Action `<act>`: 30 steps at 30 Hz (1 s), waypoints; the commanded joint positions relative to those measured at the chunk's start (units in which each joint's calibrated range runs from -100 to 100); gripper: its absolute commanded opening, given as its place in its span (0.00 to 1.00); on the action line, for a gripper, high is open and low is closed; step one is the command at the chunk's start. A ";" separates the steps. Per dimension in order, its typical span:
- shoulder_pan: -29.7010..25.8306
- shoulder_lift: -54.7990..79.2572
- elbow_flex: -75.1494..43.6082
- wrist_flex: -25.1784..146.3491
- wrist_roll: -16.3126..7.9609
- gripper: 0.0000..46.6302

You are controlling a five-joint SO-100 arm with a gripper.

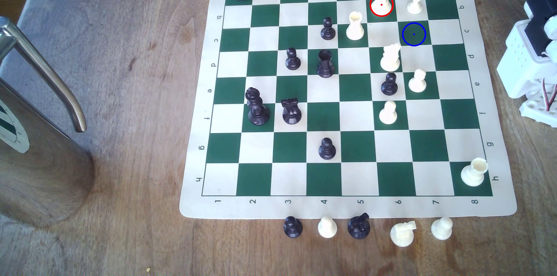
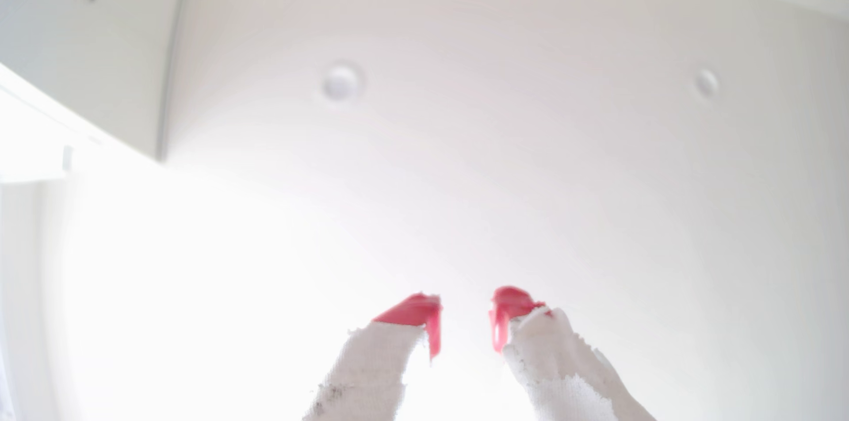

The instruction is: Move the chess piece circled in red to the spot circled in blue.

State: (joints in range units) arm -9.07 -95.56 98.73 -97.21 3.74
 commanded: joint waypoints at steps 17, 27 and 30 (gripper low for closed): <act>4.42 -0.20 -17.86 42.91 3.22 0.10; 30.07 -0.20 -40.62 103.93 -3.86 0.11; 34.06 -0.28 -43.16 117.60 -3.57 0.19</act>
State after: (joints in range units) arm 18.73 -95.56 62.40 0.96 0.37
